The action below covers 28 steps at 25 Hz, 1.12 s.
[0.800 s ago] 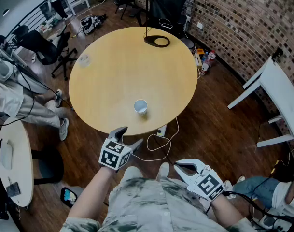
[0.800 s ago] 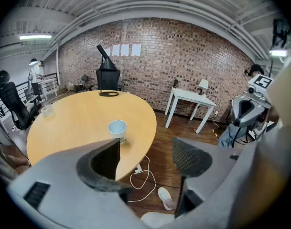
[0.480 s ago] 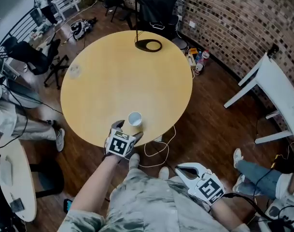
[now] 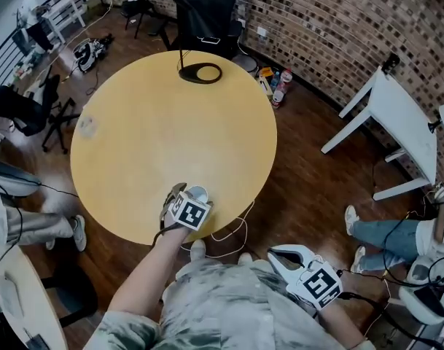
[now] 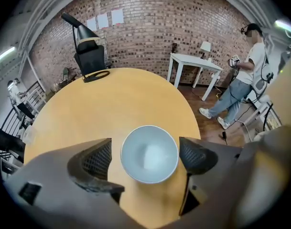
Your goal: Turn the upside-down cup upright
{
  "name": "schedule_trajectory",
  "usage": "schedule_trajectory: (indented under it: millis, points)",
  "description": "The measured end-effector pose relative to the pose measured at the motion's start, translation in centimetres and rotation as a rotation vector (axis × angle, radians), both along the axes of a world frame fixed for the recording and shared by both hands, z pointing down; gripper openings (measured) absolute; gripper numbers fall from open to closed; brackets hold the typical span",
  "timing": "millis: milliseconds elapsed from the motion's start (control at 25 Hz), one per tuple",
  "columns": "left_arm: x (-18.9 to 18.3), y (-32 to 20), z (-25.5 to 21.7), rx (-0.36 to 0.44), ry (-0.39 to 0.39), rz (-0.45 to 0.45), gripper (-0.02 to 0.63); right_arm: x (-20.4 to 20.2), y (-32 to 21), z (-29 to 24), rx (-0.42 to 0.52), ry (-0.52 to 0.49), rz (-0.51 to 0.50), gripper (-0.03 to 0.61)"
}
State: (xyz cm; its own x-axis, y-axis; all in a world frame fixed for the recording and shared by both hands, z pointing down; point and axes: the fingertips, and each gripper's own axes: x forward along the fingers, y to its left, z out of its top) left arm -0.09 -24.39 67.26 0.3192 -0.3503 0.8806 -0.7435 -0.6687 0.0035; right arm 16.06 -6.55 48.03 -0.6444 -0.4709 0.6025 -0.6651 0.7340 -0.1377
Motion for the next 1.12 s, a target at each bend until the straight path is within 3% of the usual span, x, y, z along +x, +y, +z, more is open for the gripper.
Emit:
schedule_trajectory:
  millis: [80,200,600,760,920,1120]
  points:
    - [0.3,-0.1,0.3,-0.013,0.027,0.014,0.443,-0.4,-0.1,0.1,-0.009,0.007,0.005,0.003]
    - [-0.1,-0.3,0.0,-0.011,0.082,0.028,0.38,-1.8,-0.4,0.4,-0.014,0.003,0.002,0.003]
    - [-3.0,-1.7,-1.7,0.112,0.407,-0.025,0.364,-5.2,-2.2,0.3,-0.023,0.041,-0.036,0.003]
    - [-4.9,-0.8,-1.3,0.13,0.485,-0.006,0.364,-7.2,-2.6,0.7,-0.04,0.057,-0.065,0.003]
    - [-7.4,0.8,0.8,0.106,0.451,0.044,0.365,-8.8,-3.1,1.1,-0.036,0.06,-0.077,0.003]
    - [-9.5,1.3,3.8,0.094,0.299,0.13,0.367,-9.7,-3.7,1.7,-0.061,0.094,-0.074,0.003]
